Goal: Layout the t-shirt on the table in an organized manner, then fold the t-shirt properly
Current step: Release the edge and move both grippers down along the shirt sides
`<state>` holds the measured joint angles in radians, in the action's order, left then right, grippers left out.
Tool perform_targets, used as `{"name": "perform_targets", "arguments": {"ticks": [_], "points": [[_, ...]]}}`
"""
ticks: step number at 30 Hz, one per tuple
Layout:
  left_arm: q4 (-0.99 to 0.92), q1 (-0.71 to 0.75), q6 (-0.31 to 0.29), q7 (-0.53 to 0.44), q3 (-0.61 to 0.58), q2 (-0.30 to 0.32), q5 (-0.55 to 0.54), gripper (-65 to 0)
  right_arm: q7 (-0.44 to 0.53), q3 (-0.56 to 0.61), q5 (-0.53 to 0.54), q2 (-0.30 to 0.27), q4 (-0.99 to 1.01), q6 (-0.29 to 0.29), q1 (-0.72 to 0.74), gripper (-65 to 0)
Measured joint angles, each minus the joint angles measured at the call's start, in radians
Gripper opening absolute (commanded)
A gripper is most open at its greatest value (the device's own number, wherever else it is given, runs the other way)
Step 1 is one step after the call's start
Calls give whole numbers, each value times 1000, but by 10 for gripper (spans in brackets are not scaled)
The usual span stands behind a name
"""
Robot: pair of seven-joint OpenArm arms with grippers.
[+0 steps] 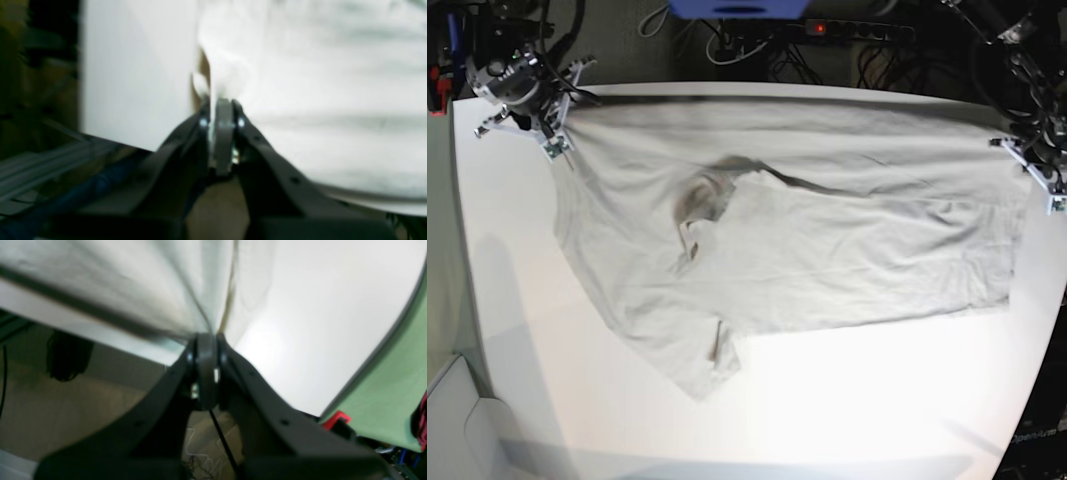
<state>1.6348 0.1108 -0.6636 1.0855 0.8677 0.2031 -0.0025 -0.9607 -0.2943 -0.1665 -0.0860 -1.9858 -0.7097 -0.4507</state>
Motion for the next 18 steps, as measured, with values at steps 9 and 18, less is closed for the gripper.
{"name": "perform_targets", "arguments": {"ticks": [9, 18], "points": [[-47, -1, 1, -33, 1, 16, 1, -648, 3, 3, 7, 1, 58, 0, -16, -649], [-41, 24, 1, -39, 2, 12, 92, -647, 5, 3, 3, -2, 84, 0, -13, -635]]}}
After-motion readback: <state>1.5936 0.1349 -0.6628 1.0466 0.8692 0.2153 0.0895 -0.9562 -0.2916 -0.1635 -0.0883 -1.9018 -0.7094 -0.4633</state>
